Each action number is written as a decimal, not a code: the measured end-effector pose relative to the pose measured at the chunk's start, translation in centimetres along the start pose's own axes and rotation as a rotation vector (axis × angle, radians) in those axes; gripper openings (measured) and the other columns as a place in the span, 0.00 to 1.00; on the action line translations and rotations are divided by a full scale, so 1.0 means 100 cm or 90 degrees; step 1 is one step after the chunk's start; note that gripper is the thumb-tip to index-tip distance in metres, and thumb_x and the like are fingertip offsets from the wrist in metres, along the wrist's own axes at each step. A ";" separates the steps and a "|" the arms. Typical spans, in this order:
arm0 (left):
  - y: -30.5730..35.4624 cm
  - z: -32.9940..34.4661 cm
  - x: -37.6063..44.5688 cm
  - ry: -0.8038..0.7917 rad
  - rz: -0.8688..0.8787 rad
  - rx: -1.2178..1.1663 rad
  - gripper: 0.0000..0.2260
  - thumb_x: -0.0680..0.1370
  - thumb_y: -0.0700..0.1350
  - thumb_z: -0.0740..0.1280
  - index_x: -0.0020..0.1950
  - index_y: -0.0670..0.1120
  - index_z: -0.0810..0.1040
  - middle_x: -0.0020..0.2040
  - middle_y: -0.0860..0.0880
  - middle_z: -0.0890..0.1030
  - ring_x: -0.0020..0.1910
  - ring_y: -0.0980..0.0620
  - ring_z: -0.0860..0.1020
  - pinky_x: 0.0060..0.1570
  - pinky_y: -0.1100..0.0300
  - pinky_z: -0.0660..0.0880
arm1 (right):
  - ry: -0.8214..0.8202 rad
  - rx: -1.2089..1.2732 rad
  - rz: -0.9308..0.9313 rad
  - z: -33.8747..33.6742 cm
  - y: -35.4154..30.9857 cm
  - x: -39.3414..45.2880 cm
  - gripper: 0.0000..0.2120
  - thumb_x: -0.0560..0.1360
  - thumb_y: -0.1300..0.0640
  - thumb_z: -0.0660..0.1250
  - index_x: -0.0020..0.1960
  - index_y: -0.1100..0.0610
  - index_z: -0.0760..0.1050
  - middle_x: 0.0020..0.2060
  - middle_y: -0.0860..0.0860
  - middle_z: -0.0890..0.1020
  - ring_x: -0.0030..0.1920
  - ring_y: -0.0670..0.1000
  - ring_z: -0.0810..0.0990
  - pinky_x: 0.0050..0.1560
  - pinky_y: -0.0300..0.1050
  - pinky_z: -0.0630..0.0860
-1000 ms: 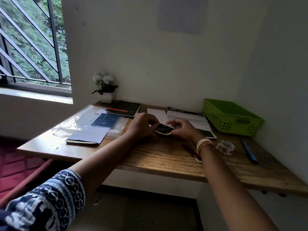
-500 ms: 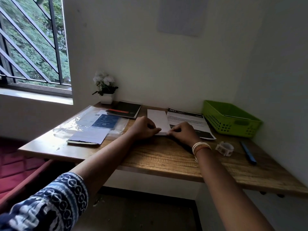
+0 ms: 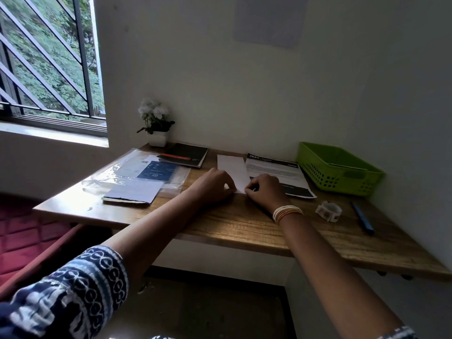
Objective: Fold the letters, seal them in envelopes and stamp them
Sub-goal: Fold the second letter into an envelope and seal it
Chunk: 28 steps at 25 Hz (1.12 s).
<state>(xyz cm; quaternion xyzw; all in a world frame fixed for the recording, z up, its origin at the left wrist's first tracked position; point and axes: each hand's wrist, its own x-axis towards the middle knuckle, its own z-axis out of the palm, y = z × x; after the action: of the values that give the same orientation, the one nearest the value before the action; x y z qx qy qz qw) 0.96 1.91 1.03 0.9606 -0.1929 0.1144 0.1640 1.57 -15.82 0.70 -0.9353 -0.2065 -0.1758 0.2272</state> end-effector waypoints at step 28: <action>-0.002 0.006 -0.023 0.082 -0.028 0.050 0.14 0.77 0.54 0.66 0.54 0.47 0.83 0.50 0.49 0.84 0.44 0.55 0.81 0.45 0.59 0.80 | -0.094 0.458 0.490 -0.027 -0.005 0.014 0.05 0.74 0.64 0.68 0.39 0.62 0.76 0.29 0.54 0.77 0.23 0.45 0.71 0.20 0.34 0.63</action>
<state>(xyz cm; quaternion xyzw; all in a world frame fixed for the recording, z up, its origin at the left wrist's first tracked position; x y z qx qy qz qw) -0.89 2.65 -0.18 0.9608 -0.1565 0.1802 0.1407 1.94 -16.35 3.73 -0.8164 0.0892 0.0687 0.5663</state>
